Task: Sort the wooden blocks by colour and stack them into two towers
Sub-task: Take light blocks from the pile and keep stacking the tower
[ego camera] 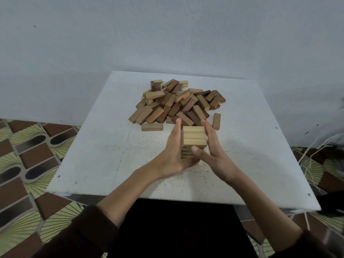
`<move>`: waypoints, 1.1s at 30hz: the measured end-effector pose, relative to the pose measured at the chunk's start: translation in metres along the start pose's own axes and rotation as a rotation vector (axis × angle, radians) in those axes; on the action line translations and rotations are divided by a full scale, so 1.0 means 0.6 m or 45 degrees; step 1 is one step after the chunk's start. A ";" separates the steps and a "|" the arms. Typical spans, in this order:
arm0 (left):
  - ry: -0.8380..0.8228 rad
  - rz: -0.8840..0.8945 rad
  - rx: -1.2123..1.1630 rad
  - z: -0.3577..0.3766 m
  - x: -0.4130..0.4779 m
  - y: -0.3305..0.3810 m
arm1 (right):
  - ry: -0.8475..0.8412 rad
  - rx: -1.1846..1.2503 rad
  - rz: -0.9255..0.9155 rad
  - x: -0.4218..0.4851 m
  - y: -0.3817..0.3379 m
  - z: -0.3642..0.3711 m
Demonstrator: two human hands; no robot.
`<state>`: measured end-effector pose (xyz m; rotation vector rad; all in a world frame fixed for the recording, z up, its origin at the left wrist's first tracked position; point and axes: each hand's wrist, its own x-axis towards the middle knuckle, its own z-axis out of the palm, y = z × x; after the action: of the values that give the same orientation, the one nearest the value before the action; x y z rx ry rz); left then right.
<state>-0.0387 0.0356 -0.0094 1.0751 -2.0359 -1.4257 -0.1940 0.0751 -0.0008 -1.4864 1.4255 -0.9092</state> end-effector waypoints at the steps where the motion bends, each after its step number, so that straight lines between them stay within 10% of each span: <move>1: -0.006 -0.003 0.000 0.002 0.000 0.000 | 0.002 -0.004 0.007 0.000 0.001 0.001; 33: 0.184 0.170 -0.023 -0.049 0.011 0.008 | -0.019 -0.253 -0.201 0.022 -0.009 -0.056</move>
<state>-0.0234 0.0140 0.0058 0.9856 -1.9494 -1.2607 -0.2224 0.0587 0.0155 -1.7707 1.4364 -0.8690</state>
